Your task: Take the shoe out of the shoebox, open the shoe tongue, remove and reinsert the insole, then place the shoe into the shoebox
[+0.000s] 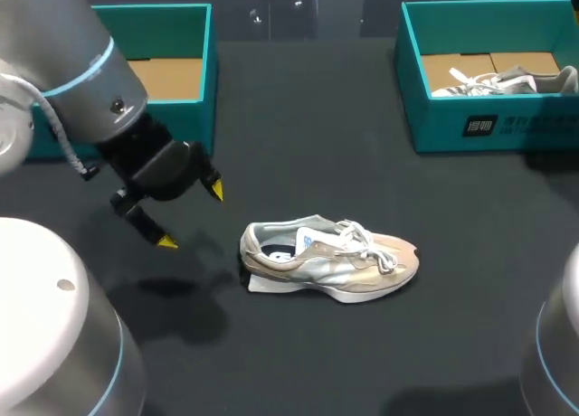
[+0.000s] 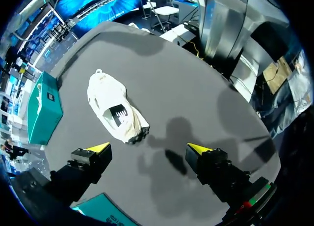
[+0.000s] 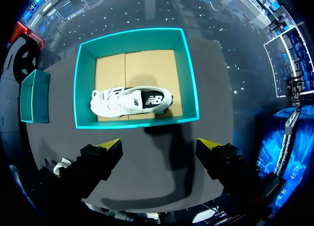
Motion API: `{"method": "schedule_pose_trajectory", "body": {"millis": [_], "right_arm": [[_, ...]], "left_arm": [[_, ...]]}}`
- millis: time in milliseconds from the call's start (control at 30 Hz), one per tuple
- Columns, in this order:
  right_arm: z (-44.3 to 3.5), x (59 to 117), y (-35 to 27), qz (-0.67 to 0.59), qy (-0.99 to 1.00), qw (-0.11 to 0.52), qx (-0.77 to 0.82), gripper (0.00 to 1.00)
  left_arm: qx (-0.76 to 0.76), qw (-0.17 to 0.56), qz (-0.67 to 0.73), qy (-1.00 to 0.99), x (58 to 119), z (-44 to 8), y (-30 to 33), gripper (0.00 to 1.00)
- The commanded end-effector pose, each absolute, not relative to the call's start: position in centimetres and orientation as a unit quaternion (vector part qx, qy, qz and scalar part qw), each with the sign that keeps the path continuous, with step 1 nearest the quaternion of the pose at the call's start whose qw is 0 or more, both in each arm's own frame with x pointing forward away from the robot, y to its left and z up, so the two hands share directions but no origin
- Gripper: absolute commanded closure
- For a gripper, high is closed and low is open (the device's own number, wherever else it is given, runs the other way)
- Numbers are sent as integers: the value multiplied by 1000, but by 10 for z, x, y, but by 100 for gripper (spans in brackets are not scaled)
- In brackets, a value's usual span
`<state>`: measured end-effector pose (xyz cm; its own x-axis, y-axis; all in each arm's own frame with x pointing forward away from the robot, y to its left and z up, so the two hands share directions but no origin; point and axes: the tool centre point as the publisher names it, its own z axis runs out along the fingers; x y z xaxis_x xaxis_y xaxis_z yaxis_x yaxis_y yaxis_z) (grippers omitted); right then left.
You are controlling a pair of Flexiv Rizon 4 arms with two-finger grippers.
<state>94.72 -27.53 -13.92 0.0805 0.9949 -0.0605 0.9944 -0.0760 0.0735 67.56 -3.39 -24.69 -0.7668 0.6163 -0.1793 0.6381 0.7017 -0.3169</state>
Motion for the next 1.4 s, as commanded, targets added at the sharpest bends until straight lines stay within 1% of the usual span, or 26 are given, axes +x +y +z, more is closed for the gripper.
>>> {"method": "schedule_pose_trajectory", "body": {"millis": [33,200,433,733,933,1133,1400], "right_arm": [[-139,947,-275,2,678,48,734,0],[-139,947,-275,2,678,48,734,0],[-139,947,-275,2,678,48,734,0],[-139,947,-275,2,678,48,734,0],[-139,947,-275,2,678,48,734,0],[-139,947,-275,2,678,48,734,0],[-139,947,-275,2,678,48,734,0]], "left_arm": [[251,70,-247,933,684,-247,-22,0],[201,59,-276,938,686,-258,-24,0],[179,37,-324,928,684,-283,-25,0],[143,4,-391,909,695,-312,-8,0],[115,1,-425,898,695,-328,4,0],[89,1,-470,878,691,-335,14,0],[89,1,-470,878,691,-335,14,0]]}}
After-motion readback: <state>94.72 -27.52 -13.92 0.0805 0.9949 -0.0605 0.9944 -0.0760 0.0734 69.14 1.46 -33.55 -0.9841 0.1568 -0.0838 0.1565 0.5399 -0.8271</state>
